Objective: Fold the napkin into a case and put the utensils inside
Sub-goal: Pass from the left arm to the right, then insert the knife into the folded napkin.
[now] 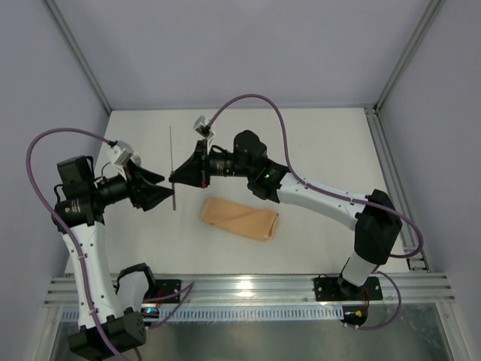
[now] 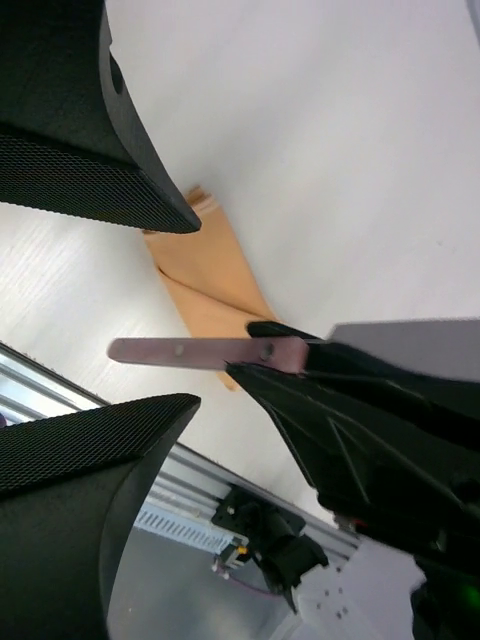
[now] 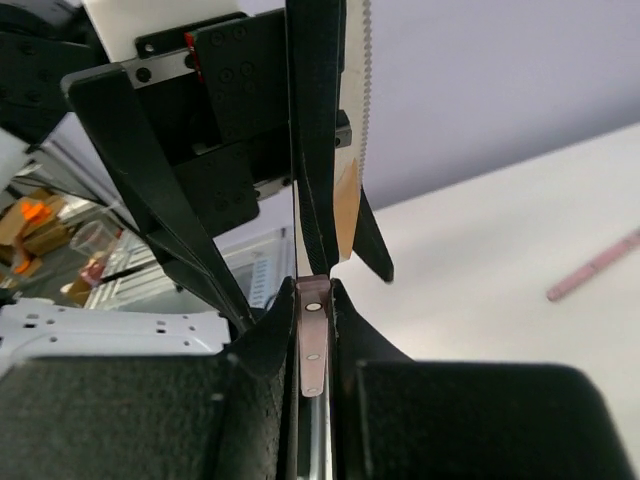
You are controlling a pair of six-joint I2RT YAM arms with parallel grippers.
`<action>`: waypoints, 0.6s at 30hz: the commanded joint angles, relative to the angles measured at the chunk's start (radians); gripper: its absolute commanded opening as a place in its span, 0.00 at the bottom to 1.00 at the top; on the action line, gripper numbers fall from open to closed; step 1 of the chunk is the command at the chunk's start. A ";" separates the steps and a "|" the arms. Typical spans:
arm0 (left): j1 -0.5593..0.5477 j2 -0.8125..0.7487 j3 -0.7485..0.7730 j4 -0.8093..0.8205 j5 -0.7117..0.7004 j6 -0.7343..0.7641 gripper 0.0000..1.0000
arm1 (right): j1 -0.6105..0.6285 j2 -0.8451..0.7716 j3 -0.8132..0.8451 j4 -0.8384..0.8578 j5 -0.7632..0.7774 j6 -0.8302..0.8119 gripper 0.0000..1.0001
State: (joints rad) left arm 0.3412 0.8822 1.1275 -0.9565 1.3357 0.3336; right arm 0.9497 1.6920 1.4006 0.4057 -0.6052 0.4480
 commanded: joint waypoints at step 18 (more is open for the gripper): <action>-0.258 0.251 -0.103 0.094 -0.731 -0.060 0.53 | -0.083 -0.009 0.077 -0.800 0.665 -0.358 0.03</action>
State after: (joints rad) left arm 0.2028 1.0603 1.0443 -0.9779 0.8349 0.3748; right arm 0.8673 1.6577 1.4616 -0.2085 -0.1059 0.1692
